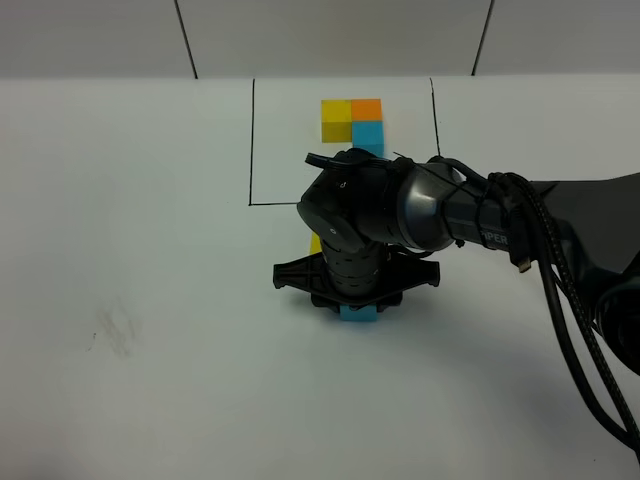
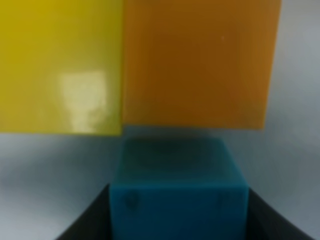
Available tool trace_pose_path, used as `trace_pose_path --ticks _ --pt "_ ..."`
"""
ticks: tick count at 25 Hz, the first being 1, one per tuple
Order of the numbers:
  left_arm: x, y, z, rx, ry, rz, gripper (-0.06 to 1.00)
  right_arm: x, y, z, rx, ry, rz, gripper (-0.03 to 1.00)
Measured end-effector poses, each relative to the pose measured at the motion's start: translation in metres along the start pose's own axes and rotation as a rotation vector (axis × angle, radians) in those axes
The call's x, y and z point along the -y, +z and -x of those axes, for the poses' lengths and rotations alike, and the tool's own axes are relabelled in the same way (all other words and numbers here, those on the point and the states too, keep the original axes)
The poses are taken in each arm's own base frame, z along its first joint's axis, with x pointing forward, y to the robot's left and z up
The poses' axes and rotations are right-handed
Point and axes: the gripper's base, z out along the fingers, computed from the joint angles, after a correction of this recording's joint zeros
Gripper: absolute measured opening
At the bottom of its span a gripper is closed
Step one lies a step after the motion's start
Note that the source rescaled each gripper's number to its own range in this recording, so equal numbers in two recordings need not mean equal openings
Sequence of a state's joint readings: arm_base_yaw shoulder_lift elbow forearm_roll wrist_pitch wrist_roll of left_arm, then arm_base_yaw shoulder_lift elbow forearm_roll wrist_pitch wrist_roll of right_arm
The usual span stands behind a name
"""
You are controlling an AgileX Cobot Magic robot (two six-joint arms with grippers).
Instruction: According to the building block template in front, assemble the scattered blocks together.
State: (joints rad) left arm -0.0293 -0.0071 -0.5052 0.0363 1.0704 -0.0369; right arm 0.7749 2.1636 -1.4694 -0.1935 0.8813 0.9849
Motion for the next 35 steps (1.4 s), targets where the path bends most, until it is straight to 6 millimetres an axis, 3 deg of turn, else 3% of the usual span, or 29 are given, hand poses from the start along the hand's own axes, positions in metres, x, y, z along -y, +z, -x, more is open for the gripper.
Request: trace_pose_path --ticks 35 --pt "0.000 0.000 0.000 0.000 0.001 0.000 0.68 0.003 0.003 0.012 0.071 -0.042 0.020 0.01"
